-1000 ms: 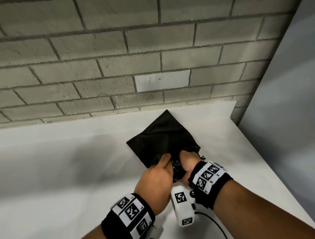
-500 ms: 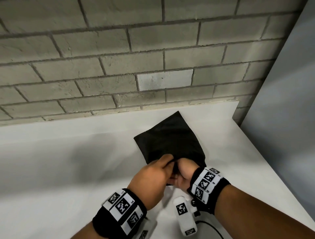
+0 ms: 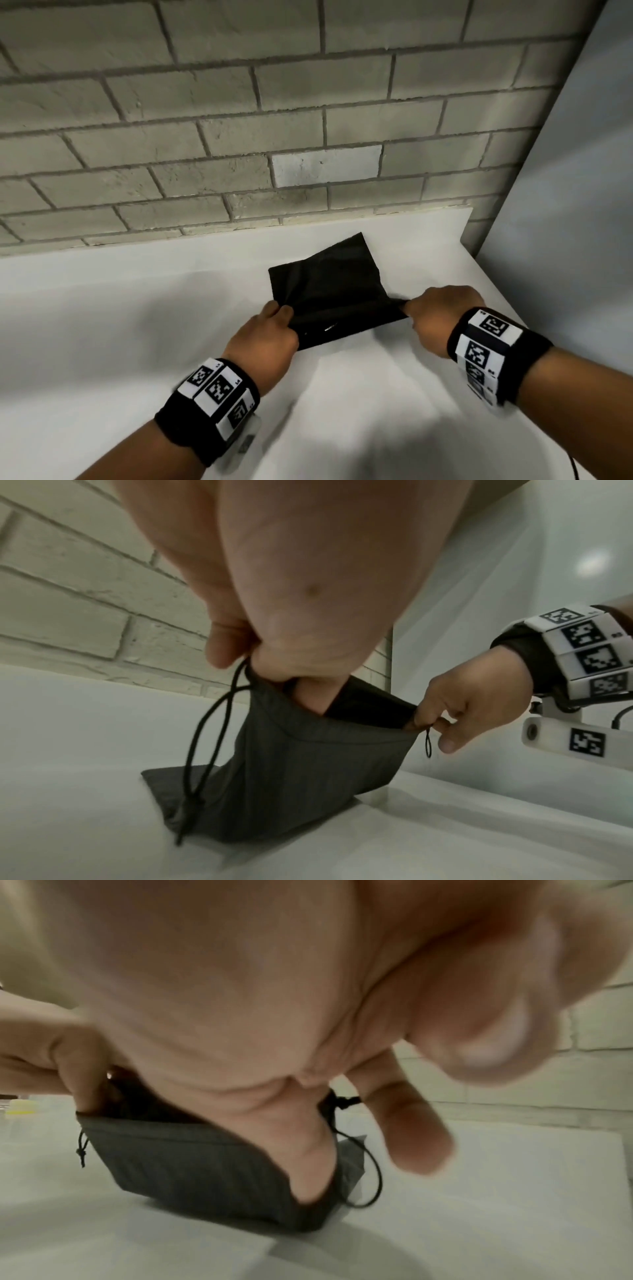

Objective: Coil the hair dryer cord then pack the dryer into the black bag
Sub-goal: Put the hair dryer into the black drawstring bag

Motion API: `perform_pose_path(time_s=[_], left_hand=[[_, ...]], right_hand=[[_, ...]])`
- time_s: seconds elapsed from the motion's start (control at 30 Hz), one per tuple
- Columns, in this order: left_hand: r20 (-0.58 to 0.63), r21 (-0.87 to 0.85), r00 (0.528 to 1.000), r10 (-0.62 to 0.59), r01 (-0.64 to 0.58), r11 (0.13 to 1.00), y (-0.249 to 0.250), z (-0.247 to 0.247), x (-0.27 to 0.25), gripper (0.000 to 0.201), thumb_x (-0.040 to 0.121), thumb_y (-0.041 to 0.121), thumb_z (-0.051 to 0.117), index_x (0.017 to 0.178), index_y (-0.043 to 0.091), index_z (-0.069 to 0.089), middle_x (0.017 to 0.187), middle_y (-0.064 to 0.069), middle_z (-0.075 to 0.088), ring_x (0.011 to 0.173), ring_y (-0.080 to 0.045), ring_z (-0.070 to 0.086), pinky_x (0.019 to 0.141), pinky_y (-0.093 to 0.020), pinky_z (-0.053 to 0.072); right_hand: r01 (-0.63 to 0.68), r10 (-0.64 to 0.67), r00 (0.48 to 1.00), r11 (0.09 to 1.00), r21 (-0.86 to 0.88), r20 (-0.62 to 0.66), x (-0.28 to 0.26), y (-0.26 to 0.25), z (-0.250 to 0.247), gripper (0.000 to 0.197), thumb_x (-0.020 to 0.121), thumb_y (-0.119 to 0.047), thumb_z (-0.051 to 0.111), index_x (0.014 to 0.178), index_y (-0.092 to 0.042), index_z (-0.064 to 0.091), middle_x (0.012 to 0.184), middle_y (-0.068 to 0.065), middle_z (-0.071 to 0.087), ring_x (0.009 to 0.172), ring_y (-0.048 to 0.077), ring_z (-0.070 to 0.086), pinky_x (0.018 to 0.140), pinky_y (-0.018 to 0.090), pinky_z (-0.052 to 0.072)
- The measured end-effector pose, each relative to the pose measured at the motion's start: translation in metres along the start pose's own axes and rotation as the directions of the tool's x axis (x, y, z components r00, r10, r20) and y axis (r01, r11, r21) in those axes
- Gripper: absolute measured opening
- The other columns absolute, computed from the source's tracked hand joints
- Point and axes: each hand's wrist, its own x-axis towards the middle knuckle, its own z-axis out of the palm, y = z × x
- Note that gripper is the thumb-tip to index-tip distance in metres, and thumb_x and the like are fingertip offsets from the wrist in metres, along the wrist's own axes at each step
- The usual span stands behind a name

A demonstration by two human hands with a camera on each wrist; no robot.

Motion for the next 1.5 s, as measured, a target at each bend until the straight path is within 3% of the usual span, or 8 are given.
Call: perform_pose_path(time_s=[0.27,0.37,0.67,0.83,1.03,1.17,1.37,1.5], left_hand=[[0.222,0.046,0.973,-0.062,0.053,0.998,-0.002,-0.02,0.012,0.01,0.078,0.02,0.054,0.086,0.015,0.056,0.102,-0.006,0.058,0.096,-0.026,0.053,0.069,-0.031,0.043],[0.113,0.04,0.989,-0.092,0.089,0.995,0.001,-0.028,0.014,0.035,0.077,0.052,0.052,0.086,0.018,0.058,0.095,-0.005,0.063,0.086,-0.027,0.06,0.067,-0.03,0.043],[-0.465,-0.051,0.885,0.025,-0.055,0.997,-0.04,-0.113,0.047,0.018,0.073,0.011,0.06,0.056,0.005,0.057,0.057,-0.009,0.053,0.047,-0.034,0.053,0.045,-0.029,0.036],[-0.594,-0.214,0.804,0.019,-0.18,0.96,-0.042,-0.157,0.063,0.028,0.077,0.016,0.056,0.053,0.015,0.043,0.053,0.001,0.041,0.047,-0.025,0.044,0.046,-0.03,0.038],[-0.352,-0.888,0.936,-0.006,-0.331,0.32,-0.014,-0.148,0.082,0.017,0.08,-0.002,0.071,0.072,-0.01,0.058,0.064,-0.016,0.057,0.059,-0.022,0.057,0.053,-0.027,0.052],[-0.293,-0.935,0.955,0.056,-0.298,0.192,0.019,-0.129,0.108,0.018,0.078,-0.003,0.07,0.074,-0.013,0.056,0.064,-0.014,0.06,0.058,-0.023,0.064,0.051,-0.029,0.056],[-0.234,-0.94,0.972,-0.019,-0.222,0.259,0.057,-0.108,0.168,0.024,0.08,-0.003,0.069,0.062,0.005,0.055,0.061,-0.013,0.056,0.057,-0.026,0.064,0.058,-0.045,0.058],[-0.27,-0.787,0.959,-0.085,-0.169,0.593,0.068,-0.09,0.218,0.025,0.086,0.026,0.068,0.069,0.008,0.064,0.055,-0.003,0.06,0.056,-0.023,0.062,0.062,-0.038,0.056]], right_hand=[[0.061,-0.002,0.964,0.975,0.216,-0.265,0.007,0.014,-0.017,0.034,0.096,-0.044,0.04,0.106,-0.028,0.069,0.128,-0.007,0.05,0.101,0.023,0.063,0.076,0.035,0.05],[0.114,-0.01,0.937,0.954,0.279,-0.348,0.006,0.018,-0.025,0.035,0.095,-0.043,0.04,0.098,-0.026,0.071,0.117,-0.01,0.058,0.101,0.021,0.061,0.077,0.032,0.048],[0.106,0.083,0.813,0.953,0.286,-0.577,-0.011,0.083,-0.086,0.032,0.093,-0.035,0.047,0.086,-0.018,0.073,0.091,0.004,0.067,0.082,0.029,0.06,0.067,0.035,0.049],[0.135,0.136,0.738,0.93,0.342,-0.661,-0.023,0.116,-0.116,0.022,0.09,-0.025,0.059,0.09,-0.013,0.077,0.085,0.005,0.069,0.081,0.031,0.063,0.073,0.033,0.049],[0.145,0.302,0.838,0.678,0.72,-0.454,-0.055,0.149,-0.108,0.02,0.072,-0.006,0.07,0.052,-0.009,0.07,0.047,0.006,0.067,0.042,0.012,0.057,0.055,0.022,0.047],[0.028,0.408,0.843,0.618,0.786,-0.351,-0.05,0.171,-0.086,0.024,0.062,-0.012,0.07,0.047,0.003,0.057,0.039,0.016,0.054,0.038,0.018,0.046,0.049,0.026,0.041],[-0.205,0.546,0.805,0.624,0.754,-0.233,-0.011,0.206,-0.064,0.019,0.061,-0.018,0.074,0.054,-0.003,0.064,0.05,0.008,0.055,0.056,0.023,0.058,0.05,0.025,0.043],[-0.339,0.587,0.781,0.682,0.648,-0.21,0.025,0.216,-0.058,0.021,0.064,-0.021,0.071,0.058,-0.003,0.062,0.054,0.008,0.052,0.05,0.019,0.049,0.041,0.017,0.025]])
